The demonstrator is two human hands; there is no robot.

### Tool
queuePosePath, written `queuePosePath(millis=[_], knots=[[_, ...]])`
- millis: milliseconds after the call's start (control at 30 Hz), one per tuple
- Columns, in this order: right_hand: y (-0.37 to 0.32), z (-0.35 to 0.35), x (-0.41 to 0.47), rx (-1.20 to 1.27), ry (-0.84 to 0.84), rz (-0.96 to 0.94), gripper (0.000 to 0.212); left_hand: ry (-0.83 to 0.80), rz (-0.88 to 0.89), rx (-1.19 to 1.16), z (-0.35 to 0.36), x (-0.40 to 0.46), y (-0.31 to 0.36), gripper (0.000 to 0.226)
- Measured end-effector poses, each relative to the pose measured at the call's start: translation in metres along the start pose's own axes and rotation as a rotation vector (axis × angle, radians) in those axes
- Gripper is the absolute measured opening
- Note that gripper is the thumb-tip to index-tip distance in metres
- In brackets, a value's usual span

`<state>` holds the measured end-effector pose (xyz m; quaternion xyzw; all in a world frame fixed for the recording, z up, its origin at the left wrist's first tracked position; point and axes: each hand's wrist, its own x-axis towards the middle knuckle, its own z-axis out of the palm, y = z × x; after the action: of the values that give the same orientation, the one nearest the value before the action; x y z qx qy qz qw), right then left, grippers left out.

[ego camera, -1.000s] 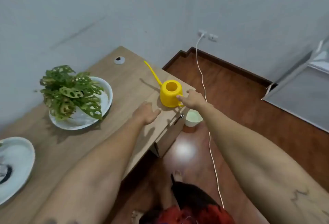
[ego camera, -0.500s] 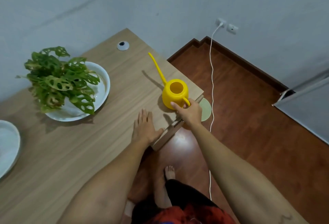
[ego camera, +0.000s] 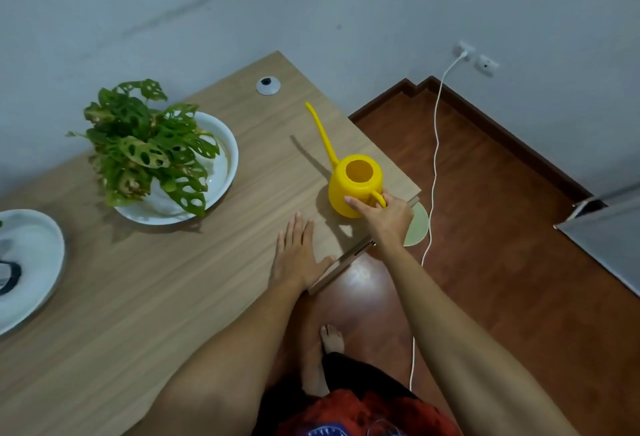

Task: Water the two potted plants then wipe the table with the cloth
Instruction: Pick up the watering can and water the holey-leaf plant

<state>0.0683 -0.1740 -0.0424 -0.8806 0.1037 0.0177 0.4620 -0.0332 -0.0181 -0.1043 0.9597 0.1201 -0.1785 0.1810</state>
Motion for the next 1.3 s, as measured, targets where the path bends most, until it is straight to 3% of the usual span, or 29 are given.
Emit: queuePosePath(millis=[267,533,733,1000,1100,1300], knots=[[-0.060,0.004,-0.002,-0.007,-0.022,-0.171,0.055,0.014,0.004,-0.075,-0.016,-0.004,-0.012,0.091],[-0.122,0.025,-0.026,0.062,-0.127,-0.300,0.046,0.061,-0.219,-0.048,-0.042,-0.027,-0.082,0.092],[-0.146,0.045,-0.052,0.010,-0.145,-0.301,0.058,0.114,-0.365,-0.088,-0.048,-0.046,-0.136,0.094],[-0.175,0.042,-0.098,0.019,-0.094,-0.310,0.058,0.224,-0.517,-0.115,-0.039,-0.067,-0.182,0.122],[-0.181,0.035,-0.113,0.025,-0.074,-0.307,0.058,0.178,-0.468,-0.101,-0.031,-0.074,-0.195,0.132],[-0.192,0.021,-0.140,0.024,-0.071,-0.299,0.051,0.152,-0.423,-0.141,-0.027,-0.076,-0.201,0.123]])
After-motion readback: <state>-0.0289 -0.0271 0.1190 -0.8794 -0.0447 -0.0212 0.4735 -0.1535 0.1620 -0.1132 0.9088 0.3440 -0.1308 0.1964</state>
